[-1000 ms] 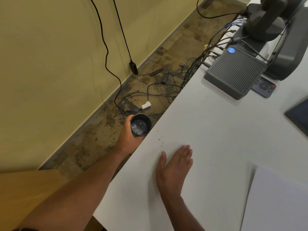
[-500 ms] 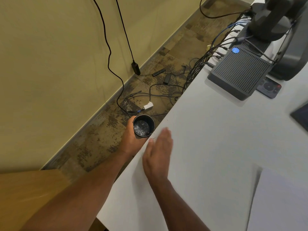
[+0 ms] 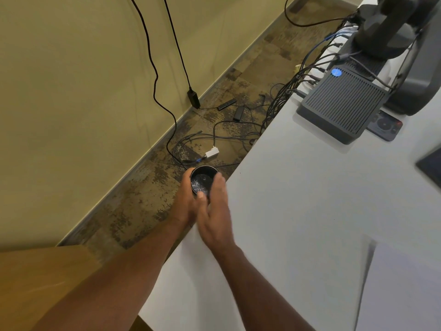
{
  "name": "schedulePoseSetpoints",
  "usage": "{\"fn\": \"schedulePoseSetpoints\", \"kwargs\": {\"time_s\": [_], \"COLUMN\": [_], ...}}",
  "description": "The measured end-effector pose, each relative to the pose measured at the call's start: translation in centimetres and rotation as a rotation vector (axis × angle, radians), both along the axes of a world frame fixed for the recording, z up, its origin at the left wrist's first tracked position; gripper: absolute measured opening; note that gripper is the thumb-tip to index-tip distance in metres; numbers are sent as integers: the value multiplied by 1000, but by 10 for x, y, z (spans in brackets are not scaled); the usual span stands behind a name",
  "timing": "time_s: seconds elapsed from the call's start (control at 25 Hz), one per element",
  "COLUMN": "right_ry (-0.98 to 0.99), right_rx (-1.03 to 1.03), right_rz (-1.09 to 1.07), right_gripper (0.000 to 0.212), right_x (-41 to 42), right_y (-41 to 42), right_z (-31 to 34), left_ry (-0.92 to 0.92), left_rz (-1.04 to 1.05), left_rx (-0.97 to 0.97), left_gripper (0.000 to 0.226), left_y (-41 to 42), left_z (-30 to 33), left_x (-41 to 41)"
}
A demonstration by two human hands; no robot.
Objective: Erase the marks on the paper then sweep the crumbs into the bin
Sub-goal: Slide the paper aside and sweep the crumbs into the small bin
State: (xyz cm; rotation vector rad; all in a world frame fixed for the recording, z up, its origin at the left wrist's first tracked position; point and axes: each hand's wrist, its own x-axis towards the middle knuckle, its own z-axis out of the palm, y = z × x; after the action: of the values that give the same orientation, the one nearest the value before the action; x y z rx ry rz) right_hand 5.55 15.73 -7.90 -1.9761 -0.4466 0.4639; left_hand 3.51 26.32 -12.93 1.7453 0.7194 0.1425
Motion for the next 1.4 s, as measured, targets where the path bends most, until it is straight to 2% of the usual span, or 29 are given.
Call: {"fn": "schedulePoseSetpoints", "kwargs": {"time_s": [0.08, 0.2, 0.32, 0.44, 0.6, 0.72, 0.8, 0.84, 0.92, 1.0, 1.08, 1.2, 1.28, 1.36, 1.4], "right_ry": [-28, -171, -217, -228, -238, -326, -336, -327, -302, -273, -319, -334, -249, -261, -276], "right_rx": [-45, -353, -600, -685, -642, -509, -363, -285, -272, -454, -554, -350, -191, -172, -277], "right_rz": [-217, -494, -532, -523, -286, 0, 227, 260, 104, -41, 54, 368, 416, 132, -67], "right_gripper": [62, 73, 74, 72, 71, 65, 58, 56, 56, 59, 60, 57, 53, 53, 56], "right_x": [10, 45, 82, 90, 73, 47, 39, 43, 61, 80, 75, 43, 34, 40, 44], "right_y": [-44, -144, -213, -209, -127, -61, -45, -45, -48, -51, -43, -20, -19, -32, -43], "right_z": [-6, -28, -34, -36, -41, -34, -24, -20, -22, -27, -29, -20, -14, -15, -19], "left_ry": [9, -4, -28, -37, -41, -45, -44, -43, -37, -28, -23, -23, -23, -18, -14], "left_rz": [-26, -49, -40, -30, -22, -7, -19, -26, -22, -20, -17, -41, -44, -14, -6], "left_rx": [99, 169, 177, 174, 177, 170, 184, 187, 172, 174, 176, 145, 108, 134, 154], "left_gripper": [95, 97, 97, 96, 96, 94, 93, 93, 96, 98, 96, 87, 85, 89, 92], "left_y": [4, 6, 4, 4, 1, 0, 1, 2, 3, 3, 3, 0, 0, 1, 1], "left_z": [-8, -13, -13, -15, -12, -10, -10, -10, -11, -12, -12, -9, -7, -7, -9], "left_x": [-1, -1, 0, 0, 0, 0, 0, -1, -2, -1, 0, -1, -1, -2, -2]}}
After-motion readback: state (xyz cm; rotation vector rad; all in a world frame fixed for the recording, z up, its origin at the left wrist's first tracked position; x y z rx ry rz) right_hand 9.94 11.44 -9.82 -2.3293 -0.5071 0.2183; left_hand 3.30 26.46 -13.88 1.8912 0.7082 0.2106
